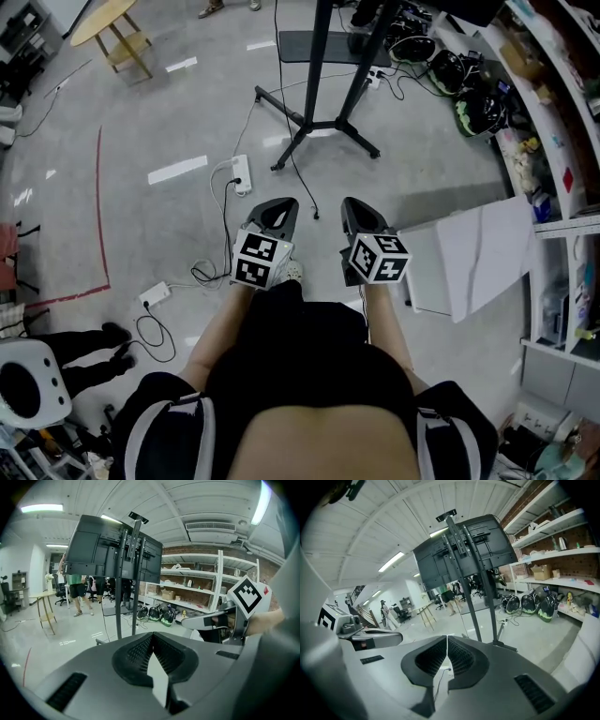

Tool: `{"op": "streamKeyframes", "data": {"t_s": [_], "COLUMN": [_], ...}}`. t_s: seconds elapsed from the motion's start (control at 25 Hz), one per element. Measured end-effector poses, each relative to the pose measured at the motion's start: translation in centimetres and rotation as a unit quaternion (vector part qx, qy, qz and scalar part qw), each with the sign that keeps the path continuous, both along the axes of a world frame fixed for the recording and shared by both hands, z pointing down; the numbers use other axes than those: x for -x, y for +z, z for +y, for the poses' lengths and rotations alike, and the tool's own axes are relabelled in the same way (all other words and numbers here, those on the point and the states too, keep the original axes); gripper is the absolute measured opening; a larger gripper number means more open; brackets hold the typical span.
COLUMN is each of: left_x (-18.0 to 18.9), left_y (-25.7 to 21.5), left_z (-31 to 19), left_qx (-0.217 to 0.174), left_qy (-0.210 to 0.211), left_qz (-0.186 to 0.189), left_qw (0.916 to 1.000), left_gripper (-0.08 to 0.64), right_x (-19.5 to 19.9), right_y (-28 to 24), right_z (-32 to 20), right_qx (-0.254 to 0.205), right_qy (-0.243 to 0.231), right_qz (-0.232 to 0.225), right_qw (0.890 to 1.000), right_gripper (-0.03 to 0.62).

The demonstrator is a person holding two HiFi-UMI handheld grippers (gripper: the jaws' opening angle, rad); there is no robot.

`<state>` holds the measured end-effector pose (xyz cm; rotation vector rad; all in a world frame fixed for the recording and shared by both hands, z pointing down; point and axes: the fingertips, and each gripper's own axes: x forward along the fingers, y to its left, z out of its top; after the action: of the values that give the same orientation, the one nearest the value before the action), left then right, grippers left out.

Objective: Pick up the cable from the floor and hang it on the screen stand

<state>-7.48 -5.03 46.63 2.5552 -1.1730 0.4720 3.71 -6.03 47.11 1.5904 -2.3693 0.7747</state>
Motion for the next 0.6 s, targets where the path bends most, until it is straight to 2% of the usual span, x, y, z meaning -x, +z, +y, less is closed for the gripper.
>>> {"op": "streamKeyframes", "data": {"t_s": [0.28, 0.52, 0.6], "left_x": [0.1, 0.1, 0.3], "left_y": [0.2, 1.6, 2.1], "left_z": [-2.3, -3.1, -3.6], "left_qx": [0.002, 0.015, 0.019], "left_qy": [0.007, 0.008, 0.004], "left_qz": [0.002, 0.004, 0.004], "left_qw": [1.0, 0.9999, 0.9998], "left_gripper": [0.008, 0.008, 0.008], "right_x": [0.2, 0.2, 0.2], "right_y": [0.3, 1.4, 1.8], "right_z": [-1.3, -2.1, -2.7], "right_qx": [0.003, 0.014, 0.02], "right_qy": [0.006, -0.032, -0.042], "right_qz": [0.003, 0.062, 0.065], "right_qw": [1.0, 0.997, 0.997], "right_gripper": [0.025, 0.025, 0.025]}}
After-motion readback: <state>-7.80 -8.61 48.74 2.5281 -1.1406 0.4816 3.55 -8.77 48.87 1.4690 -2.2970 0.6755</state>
